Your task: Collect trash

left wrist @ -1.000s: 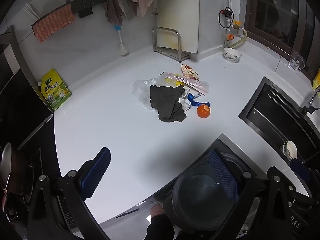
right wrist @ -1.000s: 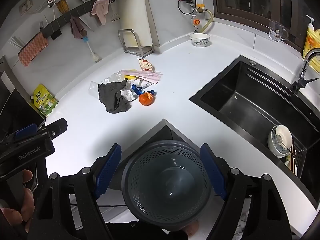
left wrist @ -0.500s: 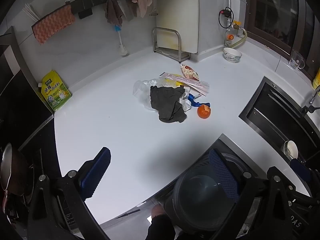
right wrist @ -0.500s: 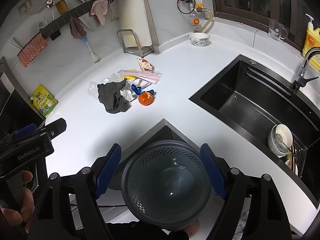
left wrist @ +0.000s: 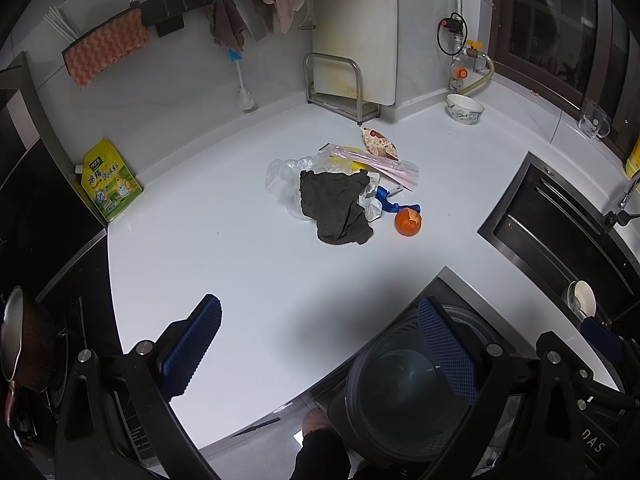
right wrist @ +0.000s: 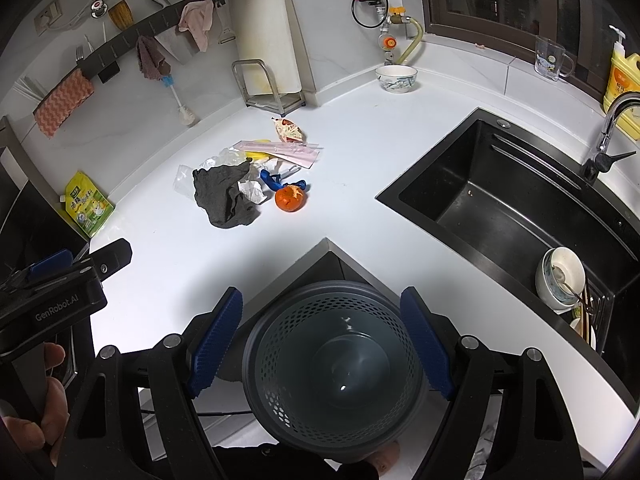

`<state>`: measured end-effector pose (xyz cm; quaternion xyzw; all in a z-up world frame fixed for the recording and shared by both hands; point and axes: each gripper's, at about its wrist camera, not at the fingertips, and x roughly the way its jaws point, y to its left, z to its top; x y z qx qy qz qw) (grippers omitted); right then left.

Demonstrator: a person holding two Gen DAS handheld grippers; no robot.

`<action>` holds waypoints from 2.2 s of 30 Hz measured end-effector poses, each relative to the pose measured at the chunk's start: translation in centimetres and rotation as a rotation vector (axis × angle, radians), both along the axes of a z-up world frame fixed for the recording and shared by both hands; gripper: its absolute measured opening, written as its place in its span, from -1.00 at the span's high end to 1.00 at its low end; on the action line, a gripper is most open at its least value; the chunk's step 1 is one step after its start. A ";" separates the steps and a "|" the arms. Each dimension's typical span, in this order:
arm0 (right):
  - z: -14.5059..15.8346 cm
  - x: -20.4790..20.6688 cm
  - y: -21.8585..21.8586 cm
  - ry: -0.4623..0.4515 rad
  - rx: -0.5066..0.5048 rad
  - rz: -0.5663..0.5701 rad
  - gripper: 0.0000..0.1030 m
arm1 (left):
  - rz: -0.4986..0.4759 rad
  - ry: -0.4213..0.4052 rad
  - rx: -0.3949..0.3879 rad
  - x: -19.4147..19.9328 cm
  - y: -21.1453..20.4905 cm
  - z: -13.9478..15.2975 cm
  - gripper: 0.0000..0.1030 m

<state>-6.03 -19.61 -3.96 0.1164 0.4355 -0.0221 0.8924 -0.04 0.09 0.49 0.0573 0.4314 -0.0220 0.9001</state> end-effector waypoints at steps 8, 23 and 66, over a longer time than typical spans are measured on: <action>0.0 0.0 0.0 0.000 0.000 0.001 -0.50 | 0.000 0.001 0.000 0.0 0.0 0.0 -0.88; 0.0 -0.1 0.0 -0.002 -0.001 0.000 -0.50 | 0.000 0.001 0.001 0.1 0.0 0.0 -0.88; -1.7 1.6 0.9 -0.006 0.006 0.020 -0.50 | 0.032 0.029 -0.030 1.7 2.9 -2.3 -0.88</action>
